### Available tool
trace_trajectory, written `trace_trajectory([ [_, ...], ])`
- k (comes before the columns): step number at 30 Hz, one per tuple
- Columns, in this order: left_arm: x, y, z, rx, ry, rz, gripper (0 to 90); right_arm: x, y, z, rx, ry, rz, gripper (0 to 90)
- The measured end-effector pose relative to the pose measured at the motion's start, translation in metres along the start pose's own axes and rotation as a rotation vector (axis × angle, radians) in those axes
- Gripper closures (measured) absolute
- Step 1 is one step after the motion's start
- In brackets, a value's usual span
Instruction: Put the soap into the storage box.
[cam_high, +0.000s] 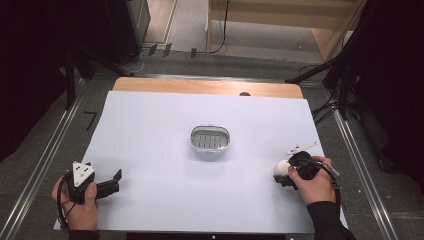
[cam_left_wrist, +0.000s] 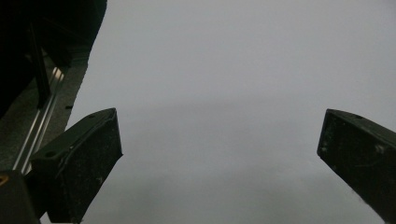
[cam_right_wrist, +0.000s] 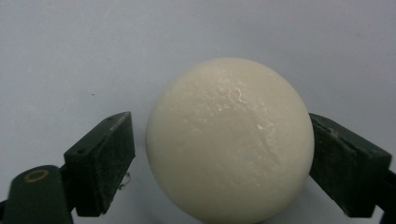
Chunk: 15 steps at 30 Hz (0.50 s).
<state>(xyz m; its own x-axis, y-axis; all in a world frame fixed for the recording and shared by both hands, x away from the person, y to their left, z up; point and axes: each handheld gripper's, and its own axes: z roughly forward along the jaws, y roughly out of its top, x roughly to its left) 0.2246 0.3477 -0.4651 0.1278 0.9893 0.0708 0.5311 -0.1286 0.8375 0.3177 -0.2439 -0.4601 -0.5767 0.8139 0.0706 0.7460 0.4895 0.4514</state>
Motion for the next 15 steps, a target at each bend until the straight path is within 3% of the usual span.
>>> trace_trajectory([
  [5,-0.0002,0.0,0.0002,-0.002,-0.001,-0.001,0.2,0.0002,0.0005,0.0004,-0.008,-0.017,0.003,24.3],
  [15,0.0003,0.0001,0.0001,0.003,-0.001,0.001,0.2,0.0004,0.0003,0.0002,-0.011,-0.004,0.003,24.5],
])
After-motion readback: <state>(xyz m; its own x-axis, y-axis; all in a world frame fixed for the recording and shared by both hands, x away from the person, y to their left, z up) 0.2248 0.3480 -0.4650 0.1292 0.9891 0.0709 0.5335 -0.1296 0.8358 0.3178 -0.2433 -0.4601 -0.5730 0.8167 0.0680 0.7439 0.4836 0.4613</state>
